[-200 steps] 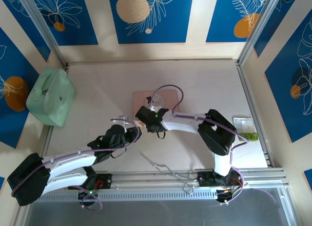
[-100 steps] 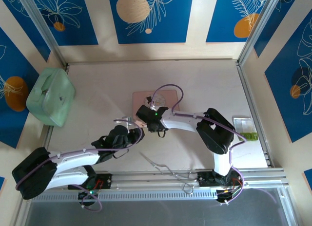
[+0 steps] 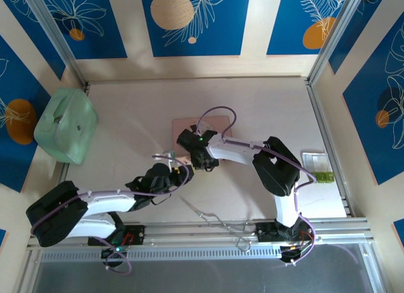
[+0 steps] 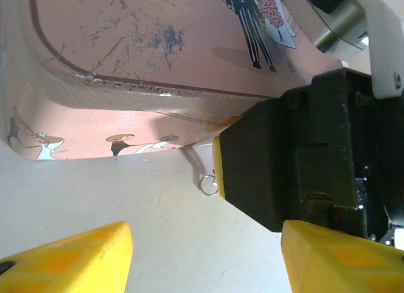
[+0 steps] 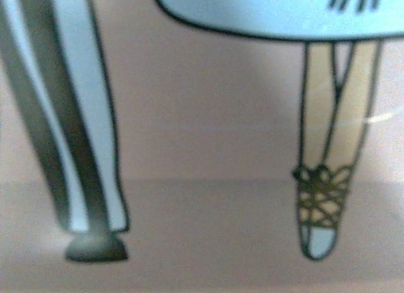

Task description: Unlock the padlock with the key

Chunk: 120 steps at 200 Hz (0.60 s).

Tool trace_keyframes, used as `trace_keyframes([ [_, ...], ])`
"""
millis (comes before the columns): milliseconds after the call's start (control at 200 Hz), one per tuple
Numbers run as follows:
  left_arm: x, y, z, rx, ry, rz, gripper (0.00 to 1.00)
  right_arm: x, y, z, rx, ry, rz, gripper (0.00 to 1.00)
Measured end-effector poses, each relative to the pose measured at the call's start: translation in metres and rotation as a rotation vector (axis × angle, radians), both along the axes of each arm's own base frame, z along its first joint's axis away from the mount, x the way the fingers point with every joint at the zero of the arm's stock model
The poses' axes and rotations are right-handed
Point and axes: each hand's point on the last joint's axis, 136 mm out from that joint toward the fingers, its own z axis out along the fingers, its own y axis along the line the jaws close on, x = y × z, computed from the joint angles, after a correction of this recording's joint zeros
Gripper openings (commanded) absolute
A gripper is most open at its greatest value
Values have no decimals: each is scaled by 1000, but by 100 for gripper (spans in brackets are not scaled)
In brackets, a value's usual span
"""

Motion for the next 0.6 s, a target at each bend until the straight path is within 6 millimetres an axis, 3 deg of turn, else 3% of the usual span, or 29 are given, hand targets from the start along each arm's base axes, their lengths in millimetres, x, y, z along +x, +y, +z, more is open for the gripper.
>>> trace_keyframes([
  [170,-8,-15,-7,-6,-36,-57,41,-5,3,3,43,75,4,21],
  [265,-13,-22,-19,-1,-35,-94,38,-6,8,6,79,102,0,21],
  [475,-13,-37,-37,-14,-27,-136,43,-5,9,8,136,159,-15,21],
  [600,-8,-45,-37,-29,-35,-142,45,-6,10,8,160,184,-20,21],
])
